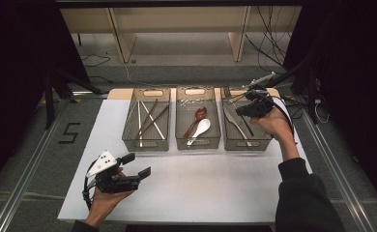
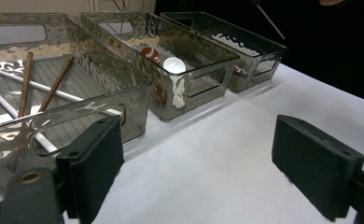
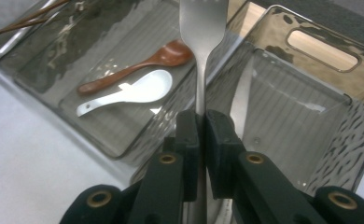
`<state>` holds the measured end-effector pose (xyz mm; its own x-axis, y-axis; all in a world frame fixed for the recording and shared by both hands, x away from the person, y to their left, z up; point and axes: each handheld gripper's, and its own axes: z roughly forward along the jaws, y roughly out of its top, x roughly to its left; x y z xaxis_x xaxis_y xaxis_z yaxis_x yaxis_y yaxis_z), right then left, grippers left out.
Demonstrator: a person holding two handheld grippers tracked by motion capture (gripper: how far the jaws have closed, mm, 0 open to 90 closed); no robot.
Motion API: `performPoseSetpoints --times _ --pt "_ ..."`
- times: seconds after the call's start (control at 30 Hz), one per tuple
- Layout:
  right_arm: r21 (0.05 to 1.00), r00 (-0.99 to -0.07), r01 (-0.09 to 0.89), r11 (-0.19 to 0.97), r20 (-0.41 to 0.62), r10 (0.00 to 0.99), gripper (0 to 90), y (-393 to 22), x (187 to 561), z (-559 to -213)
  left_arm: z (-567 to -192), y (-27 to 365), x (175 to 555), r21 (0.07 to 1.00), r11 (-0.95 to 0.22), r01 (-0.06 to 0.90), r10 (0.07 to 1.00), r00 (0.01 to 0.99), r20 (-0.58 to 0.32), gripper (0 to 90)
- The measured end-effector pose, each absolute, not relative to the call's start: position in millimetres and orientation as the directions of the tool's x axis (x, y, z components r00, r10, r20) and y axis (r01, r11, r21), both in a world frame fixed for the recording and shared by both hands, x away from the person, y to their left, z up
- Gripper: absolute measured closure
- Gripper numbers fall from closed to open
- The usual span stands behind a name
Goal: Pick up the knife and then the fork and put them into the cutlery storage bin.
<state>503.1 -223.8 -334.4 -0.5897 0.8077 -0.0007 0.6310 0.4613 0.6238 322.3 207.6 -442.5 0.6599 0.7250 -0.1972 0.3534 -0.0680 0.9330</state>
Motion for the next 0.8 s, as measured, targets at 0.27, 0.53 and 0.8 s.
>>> performPoseSetpoints --times 0.27,0.53,0.8 --pt "0.628 -0.552 0.647 0.433 -0.007 0.834 84.7 -228.5 514.1 -340.9 -442.5 207.8 322.3 0.933 -0.067 0.354 0.725 0.660 -0.198 16.1" --pt "0.627 -0.517 0.665 0.405 -0.004 0.856 84.7 -235.2 522.9 -350.7 -442.4 207.7 322.3 0.933 -0.068 0.353 0.724 0.661 -0.197 16.1" --pt "0.620 -0.488 0.685 0.382 0.001 0.873 84.7 -244.1 525.2 -363.0 -442.6 207.4 322.4 0.933 -0.068 0.353 0.724 0.661 -0.197 16.0"
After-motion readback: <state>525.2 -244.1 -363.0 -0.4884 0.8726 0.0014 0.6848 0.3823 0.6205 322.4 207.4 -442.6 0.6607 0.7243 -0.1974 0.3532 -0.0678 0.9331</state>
